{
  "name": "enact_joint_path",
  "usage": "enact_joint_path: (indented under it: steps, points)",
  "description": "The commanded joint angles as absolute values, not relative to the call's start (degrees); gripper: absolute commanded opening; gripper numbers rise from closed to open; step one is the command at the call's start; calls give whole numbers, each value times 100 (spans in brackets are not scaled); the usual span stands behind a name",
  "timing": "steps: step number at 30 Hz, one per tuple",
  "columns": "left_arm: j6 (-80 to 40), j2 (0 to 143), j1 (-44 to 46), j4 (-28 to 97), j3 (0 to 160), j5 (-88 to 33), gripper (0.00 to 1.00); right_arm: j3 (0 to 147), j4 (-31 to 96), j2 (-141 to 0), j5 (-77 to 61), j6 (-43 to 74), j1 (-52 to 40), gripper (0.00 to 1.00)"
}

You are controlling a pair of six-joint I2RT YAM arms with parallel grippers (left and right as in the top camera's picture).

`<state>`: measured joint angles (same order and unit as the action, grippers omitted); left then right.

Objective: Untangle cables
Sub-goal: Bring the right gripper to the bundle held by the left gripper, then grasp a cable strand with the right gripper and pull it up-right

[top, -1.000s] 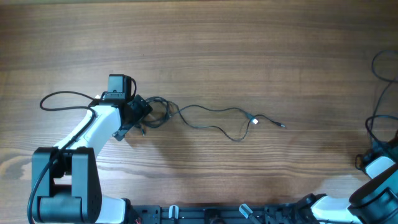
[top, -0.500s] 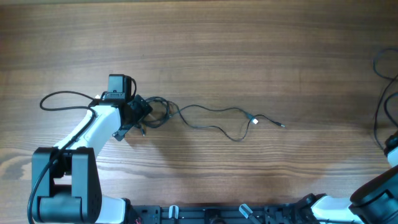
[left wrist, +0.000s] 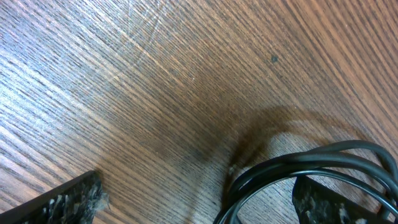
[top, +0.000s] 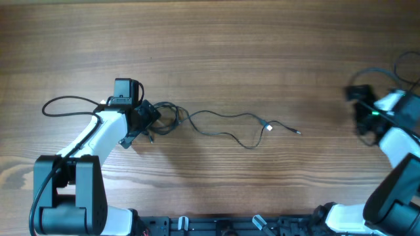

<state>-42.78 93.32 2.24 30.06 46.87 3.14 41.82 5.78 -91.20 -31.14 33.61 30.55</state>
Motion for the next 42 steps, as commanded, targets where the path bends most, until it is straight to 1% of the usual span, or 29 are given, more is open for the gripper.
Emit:
enact_joint_path:
  steps: [1,5,8,10,13,15,20,22,25,28,29,30,31,32,34,36,39,42]
  points:
    - [-4379,9419,200,2770,4595,154,100,4211,1236,-9161,-4128,3378,2158,100]
    - [-4379,9419,202,2648,4595,154,100,4200,1791,-9161,-4386,3000,799,100]
    - [-4383,9419,202,2622,4595,152,100,4200,1710,-9161,-4403,3295,-305,100]
    - [-4399,9419,202,2443,4598,47,100,4200,1328,-9161,-4375,3830,-982,100]
    - [-4392,9417,200,2399,4598,-602,100,4200,574,-9161,-4195,4840,-1785,100]
    - [-4351,9419,202,2401,4598,-974,100,4200,25,-9164,-3736,5507,-2335,100]
    - [-4351,9419,202,2432,4595,-1000,100,4200,-499,-9290,-2213,7439,-3341,100]
    - [-4353,9419,202,2464,4598,-1000,100,4200,-908,-9441,-1957,7806,-3634,100]
    - [-4355,9419,202,2515,4595,-1002,100,4200,-1741,-9767,-1706,8058,-3918,99]
    - [-4355,9419,202,2602,4595,-1004,100,4200,-2425,-10213,-1680,8545,-4012,87]
    - [-4355,9419,202,2644,4595,-1004,100,4200,-2561,-10339,-1678,8670,-4032,78]
    - [-4355,9419,202,2689,4595,-1004,100,4200,-2825,-10541,-1715,8731,-4045,49]
    - [-4355,9419,202,2733,4595,-1007,100,4200,-2982,-10615,-1791,8661,-4045,17]
    - [-4355,9419,202,2777,4595,-1009,100,4200,-3083,-10641,-1831,8547,-4045,5]
    - [-4348,9419,202,2906,4595,-1090,100,4200,-3402,-10595,-1874,7822,-4042,4]
    - [-3957,9419,213,3011,4595,-1551,100,4200,-3507,-10401,-1820,7358,-3962,4]
    - [-3374,9419,290,3020,4595,-2180,100,4200,-3288,-9878,-1804,7131,-3640,4]
    - [-3103,9419,454,3044,4595,-2504,100,4200,-2829,-9118,-1765,6493,-3273,4]
